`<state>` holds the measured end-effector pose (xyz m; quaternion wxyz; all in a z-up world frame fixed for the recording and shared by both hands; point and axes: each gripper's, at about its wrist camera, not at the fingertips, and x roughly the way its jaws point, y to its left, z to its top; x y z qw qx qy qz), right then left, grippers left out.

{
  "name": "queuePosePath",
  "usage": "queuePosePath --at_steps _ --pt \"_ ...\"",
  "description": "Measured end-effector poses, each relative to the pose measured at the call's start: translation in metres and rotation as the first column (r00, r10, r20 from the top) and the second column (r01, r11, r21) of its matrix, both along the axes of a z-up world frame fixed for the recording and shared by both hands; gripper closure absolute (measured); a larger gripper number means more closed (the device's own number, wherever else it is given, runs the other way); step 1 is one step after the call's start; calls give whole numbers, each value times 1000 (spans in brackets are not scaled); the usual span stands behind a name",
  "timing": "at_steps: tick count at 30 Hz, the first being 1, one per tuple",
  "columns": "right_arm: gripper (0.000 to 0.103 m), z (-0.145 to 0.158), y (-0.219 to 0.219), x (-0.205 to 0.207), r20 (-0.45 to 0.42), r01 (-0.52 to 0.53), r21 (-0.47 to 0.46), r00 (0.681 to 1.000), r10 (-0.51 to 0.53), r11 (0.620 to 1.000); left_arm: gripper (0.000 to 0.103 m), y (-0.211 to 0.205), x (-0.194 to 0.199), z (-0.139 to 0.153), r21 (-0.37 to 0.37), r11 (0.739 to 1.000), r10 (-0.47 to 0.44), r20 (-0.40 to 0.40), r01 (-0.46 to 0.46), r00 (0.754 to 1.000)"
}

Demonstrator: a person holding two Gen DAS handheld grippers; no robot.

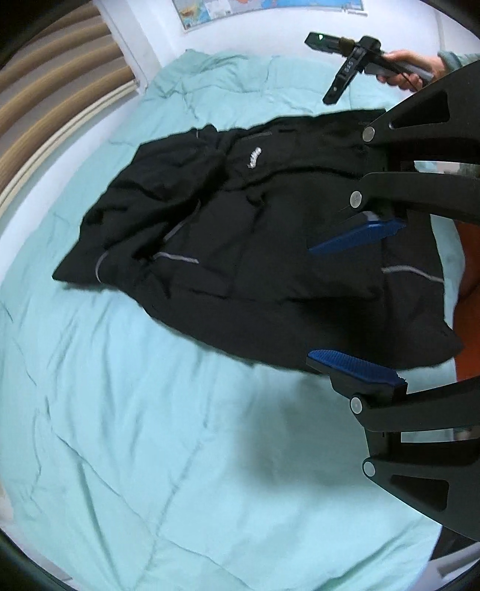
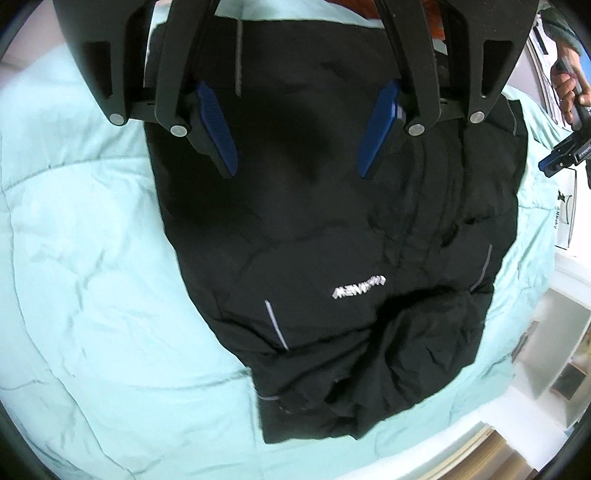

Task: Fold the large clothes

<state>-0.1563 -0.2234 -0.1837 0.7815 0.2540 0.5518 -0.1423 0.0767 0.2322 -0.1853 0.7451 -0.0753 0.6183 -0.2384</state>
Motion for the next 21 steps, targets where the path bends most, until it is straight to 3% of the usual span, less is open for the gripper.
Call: queuePosePath --at_steps 6,11,16,21 --pt "33 -7 -13 -30 -74 12 -70 997 -17 997 47 9 -14 -21 31 999 11 -52 -10 999" --pt "33 -18 -47 -69 -112 105 -70 987 -112 992 47 18 -29 -34 80 997 26 -59 -22 998" --pt "33 -38 -76 -104 -109 216 36 971 -211 976 47 26 -34 -47 29 999 40 -129 -37 991" --pt "33 -65 -74 -110 -115 218 170 973 -200 961 47 33 -37 -65 -61 995 59 -227 -75 972"
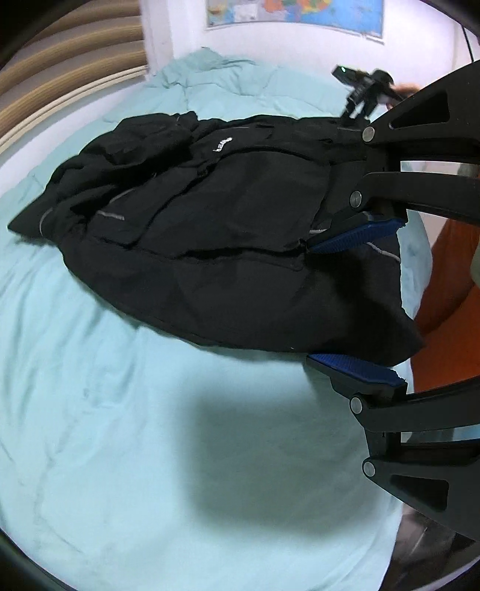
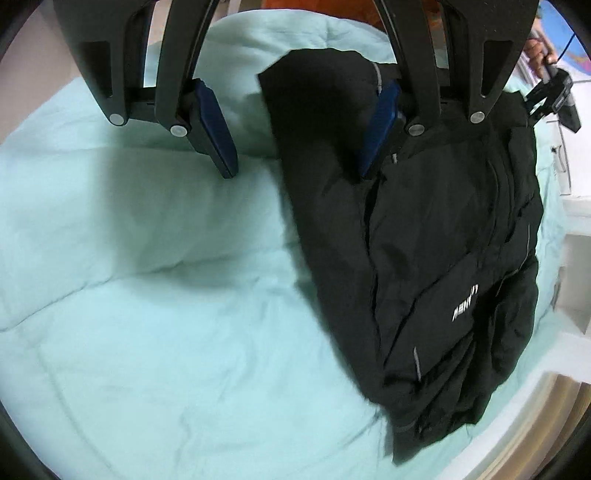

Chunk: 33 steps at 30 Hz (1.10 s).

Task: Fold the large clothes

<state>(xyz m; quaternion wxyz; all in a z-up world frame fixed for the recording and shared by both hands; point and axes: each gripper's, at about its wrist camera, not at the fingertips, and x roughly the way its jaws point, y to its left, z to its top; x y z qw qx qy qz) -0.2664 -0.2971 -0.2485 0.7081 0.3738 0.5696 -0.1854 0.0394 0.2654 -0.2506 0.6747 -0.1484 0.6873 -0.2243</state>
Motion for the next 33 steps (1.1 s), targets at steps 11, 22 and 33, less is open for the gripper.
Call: queuePosePath --at_steps 11,22,33 --pt "56 11 33 10 44 -170 17 985 169 985 48 -9 -19 14 -133 986 -95 38 99 995" --pt "41 -20 25 14 30 -111 137 994 108 984 47 -12 -15 -17 -121 991 -60 -53 53 997" --pt "87 51 34 28 177 -181 19 969 175 983 85 -29 8 52 -296 944 -121 89 142 989"
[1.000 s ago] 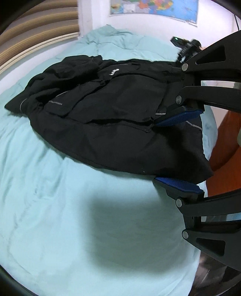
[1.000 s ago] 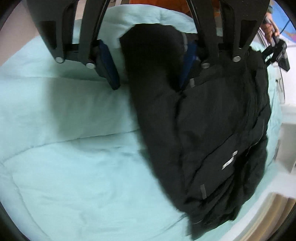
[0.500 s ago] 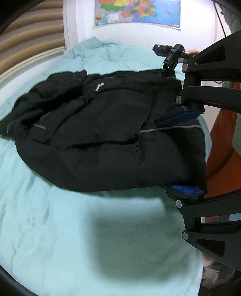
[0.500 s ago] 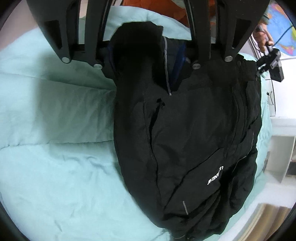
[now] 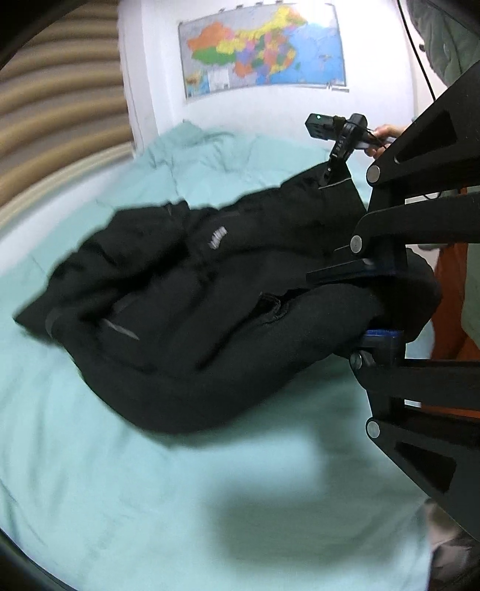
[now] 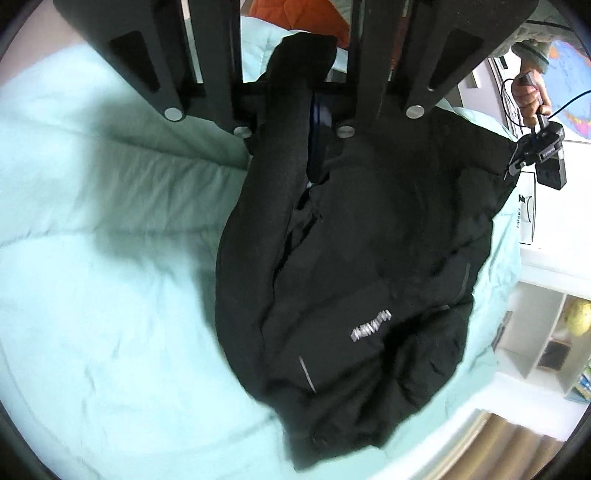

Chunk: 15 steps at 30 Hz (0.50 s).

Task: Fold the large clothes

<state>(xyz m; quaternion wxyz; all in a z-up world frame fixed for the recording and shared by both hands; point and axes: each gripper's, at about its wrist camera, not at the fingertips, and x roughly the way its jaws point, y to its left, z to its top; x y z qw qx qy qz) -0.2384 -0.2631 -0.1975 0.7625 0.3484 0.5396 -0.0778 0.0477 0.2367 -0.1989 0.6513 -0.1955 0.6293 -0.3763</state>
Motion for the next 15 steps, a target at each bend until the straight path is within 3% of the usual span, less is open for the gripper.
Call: queuePosePath --at_steps 9,15 --pt "88 71 -23 41 156 22 -41 988 -15 999 86 -28 46 62 -82 996 41 146 -29 988" --pt "88 108 -51 87 252 65 -54 967 -50 996 86 -48 101 101 -126 991 65 247 -34 967"
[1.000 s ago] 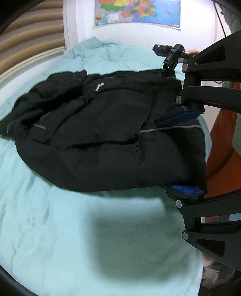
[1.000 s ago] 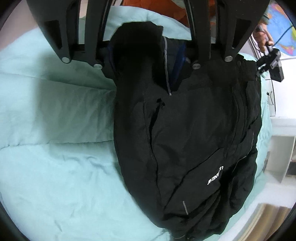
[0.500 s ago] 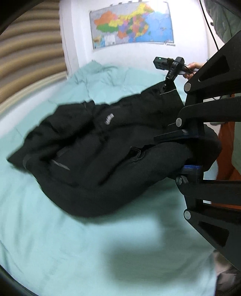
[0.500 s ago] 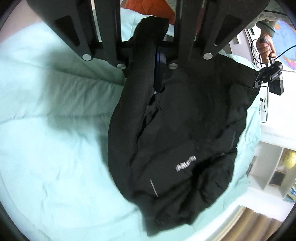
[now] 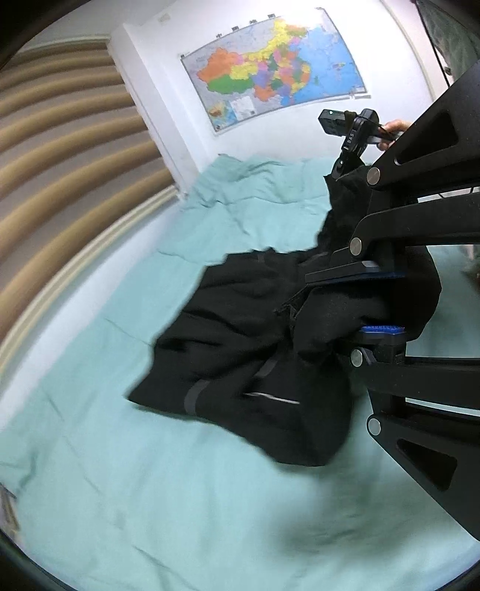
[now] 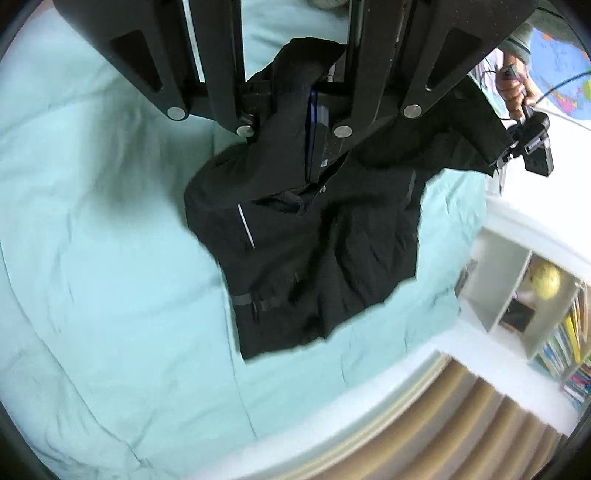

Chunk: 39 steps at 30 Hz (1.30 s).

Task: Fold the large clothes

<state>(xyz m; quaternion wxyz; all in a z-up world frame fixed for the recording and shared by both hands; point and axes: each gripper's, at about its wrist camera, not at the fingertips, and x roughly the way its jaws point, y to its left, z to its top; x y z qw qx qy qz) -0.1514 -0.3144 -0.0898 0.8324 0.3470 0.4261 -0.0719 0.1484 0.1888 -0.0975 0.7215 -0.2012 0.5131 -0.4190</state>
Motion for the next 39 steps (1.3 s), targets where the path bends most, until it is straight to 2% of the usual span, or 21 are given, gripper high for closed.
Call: queuePosePath --at_steps 5,10,13,17,19,21,25,28,34,37,39 --pt "88 29 -32 48 46 11 -38 999 -9 999 86 -27 59 26 -8 1000 3 75 -3 997" --pt "88 45 -67 117 37 13 -93 999 -10 996 86 -62 128 31 10 1000 12 110 -13 994" --pt "88 39 -88 163 16 16 -104 1000 -14 994 85 -88 176 18 37 999 33 94 -37 995" --pt "87 10 -113 225 -33 35 -89 999 -38 995 85 -122 240 -26 94 992 87 7 -88 996" --pt "84 -21 -127 260 -98 56 -54 993 -61 997 83 -135 259 -50 137 985 108 -41 -102 993" --pt "82 -54 -140 285 -169 81 -11 982 -82 997 83 -149 280 -87 208 973 124 -101 -101 987" --pt "81 -118 -147 321 -286 85 47 956 -68 995 83 -166 297 -142 275 960 112 -168 -63 979" --pt "81 -144 -142 334 -321 70 65 946 -46 995 83 -169 300 -158 266 963 95 -189 -43 977" --pt "80 -145 -148 326 -304 70 95 952 -38 993 83 -166 304 -150 253 967 42 -203 11 978" --pt "76 -123 -149 312 -277 79 95 960 -50 992 81 -166 296 -126 287 957 -7 -136 46 991" --pt "73 -105 -151 303 -248 84 101 967 -57 991 78 -159 288 -103 285 955 -55 -107 84 993"
